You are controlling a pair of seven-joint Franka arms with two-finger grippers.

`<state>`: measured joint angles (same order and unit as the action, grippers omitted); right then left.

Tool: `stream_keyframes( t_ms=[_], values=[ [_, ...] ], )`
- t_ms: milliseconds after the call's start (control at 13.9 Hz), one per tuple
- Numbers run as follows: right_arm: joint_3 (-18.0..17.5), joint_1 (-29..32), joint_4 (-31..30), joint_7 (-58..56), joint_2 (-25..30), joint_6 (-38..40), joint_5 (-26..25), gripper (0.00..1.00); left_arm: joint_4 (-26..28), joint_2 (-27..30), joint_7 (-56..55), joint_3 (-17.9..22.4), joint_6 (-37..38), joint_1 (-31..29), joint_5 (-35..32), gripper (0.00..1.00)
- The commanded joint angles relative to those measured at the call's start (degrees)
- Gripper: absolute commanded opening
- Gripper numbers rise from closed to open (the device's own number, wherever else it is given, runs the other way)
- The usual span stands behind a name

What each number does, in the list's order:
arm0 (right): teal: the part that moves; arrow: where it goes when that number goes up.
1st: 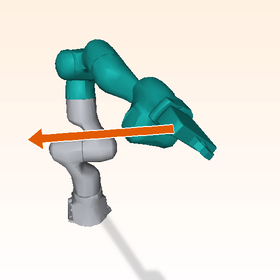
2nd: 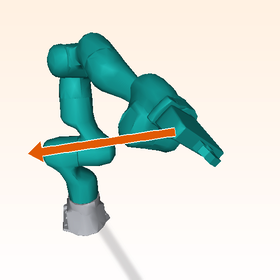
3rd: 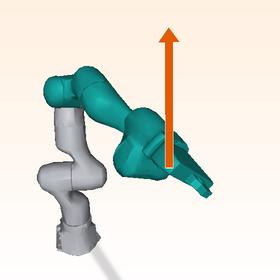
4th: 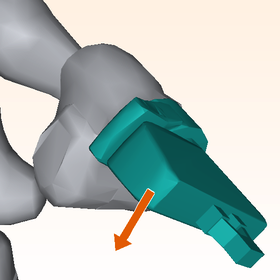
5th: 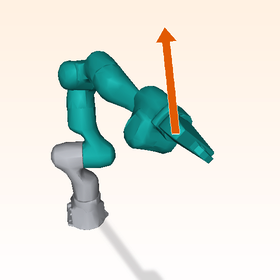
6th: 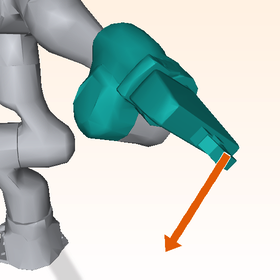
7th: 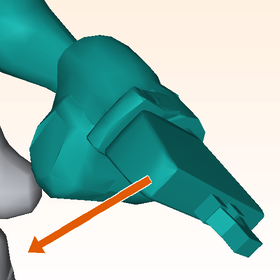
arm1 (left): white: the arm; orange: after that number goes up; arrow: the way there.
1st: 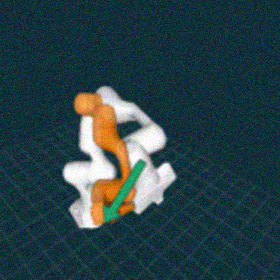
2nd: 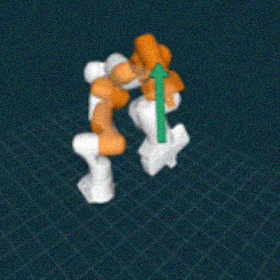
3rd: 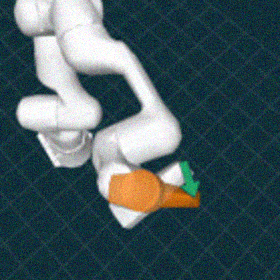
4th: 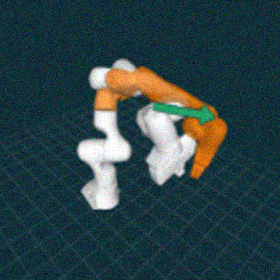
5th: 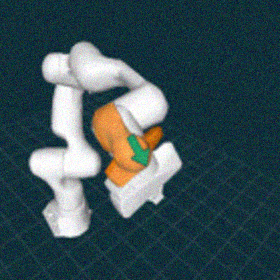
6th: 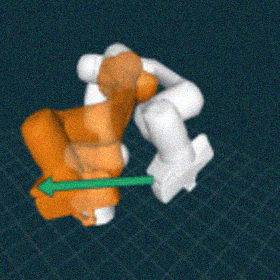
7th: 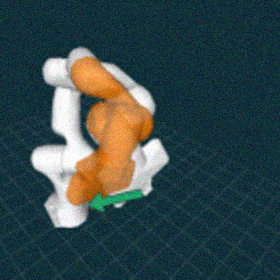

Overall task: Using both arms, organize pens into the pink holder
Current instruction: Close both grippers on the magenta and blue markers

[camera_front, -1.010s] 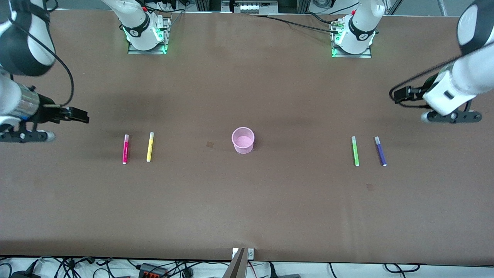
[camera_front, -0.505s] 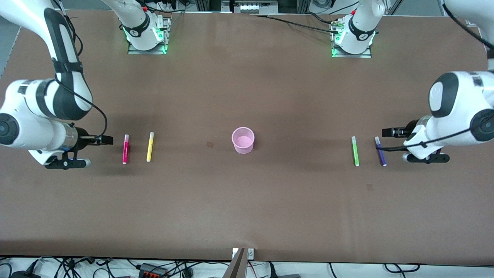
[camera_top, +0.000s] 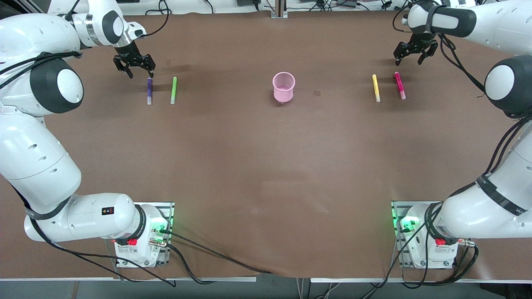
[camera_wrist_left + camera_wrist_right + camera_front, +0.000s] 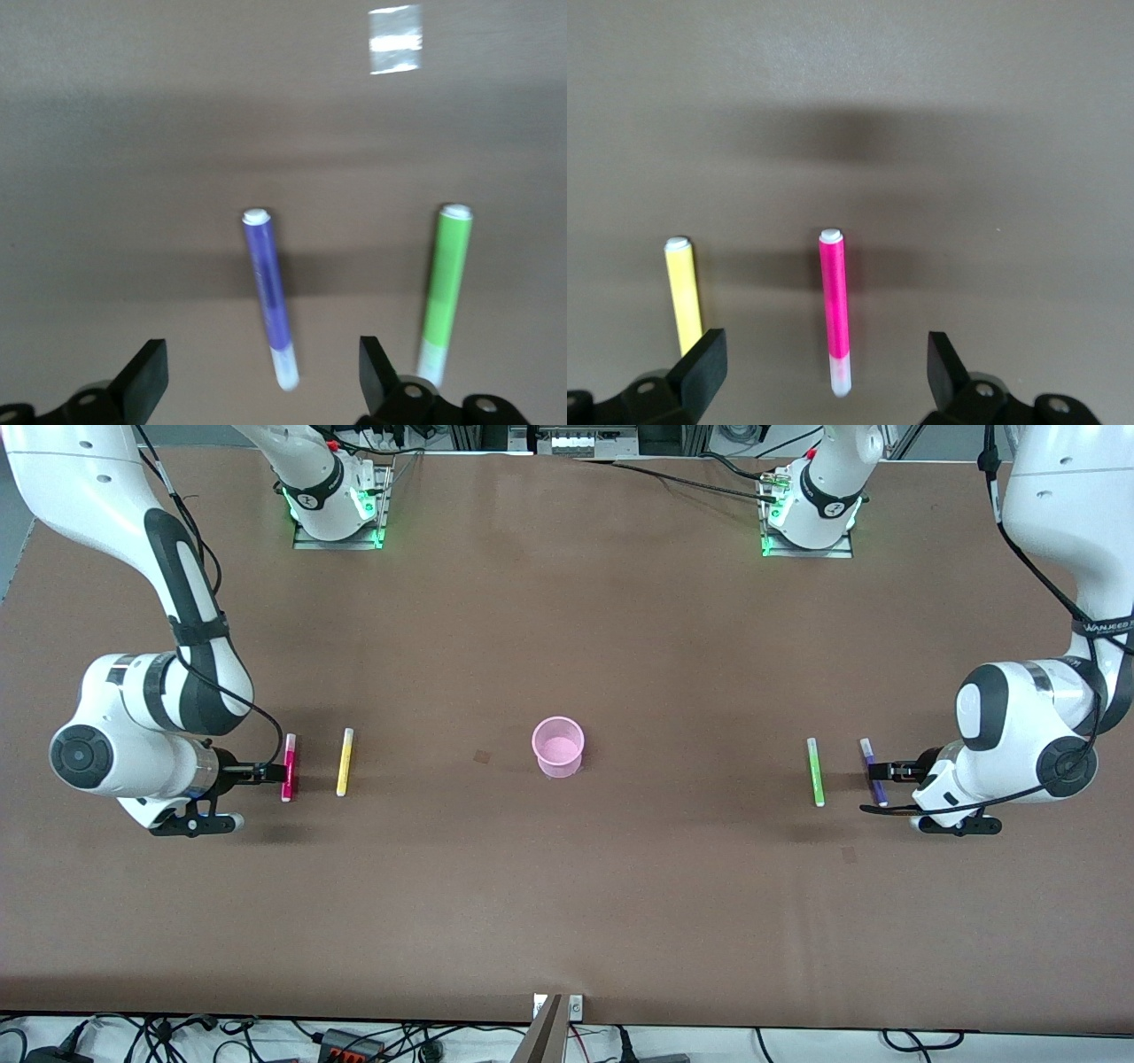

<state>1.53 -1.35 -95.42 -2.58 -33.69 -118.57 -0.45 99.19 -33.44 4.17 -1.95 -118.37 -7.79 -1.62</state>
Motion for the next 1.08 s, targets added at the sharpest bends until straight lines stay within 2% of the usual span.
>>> stream_keyframes(
  t_ms=[0,72,216,505,793,1010],
  values=[
    [-0.13,-0.06,1.02,-0.41,-2.43,-1.91,-0.61,1.00,-1.36,-1.62,1.19,-0.42,-1.07,-0.56,1.79,0.92],
    [-0.13,-0.15,1.11,-0.49,-2.96,-2.18,-0.61,1.00,-1.54,-2.49,1.54,-0.42,-1.94,-1.17,4.84,0.92],
    [-0.13,-0.15,1.11,-0.49,-4.18,-2.19,-0.52,1.00,-1.63,-3.99,1.63,-0.34,-2.74,-1.17,8.64,0.85],
    [-0.13,-0.85,1.63,-0.58,-6.03,-2.19,-0.61,1.00,-4.70,-6.37,1.63,-0.25,-3.53,-1.17,8.30,0.80],
    [-0.13,-0.85,4.27,-0.32,-8.67,-1.57,-0.08,1.00,-4.62,-6.37,1.72,-0.07,-3.54,-1.26,8.21,0.79],
    [-0.13,-0.59,5.50,-0.49,-9.72,-1.13,-0.08,0.99,-4.53,-7.50,1.45,0.28,-5.72,-1.17,8.21,0.74]
  ],
)
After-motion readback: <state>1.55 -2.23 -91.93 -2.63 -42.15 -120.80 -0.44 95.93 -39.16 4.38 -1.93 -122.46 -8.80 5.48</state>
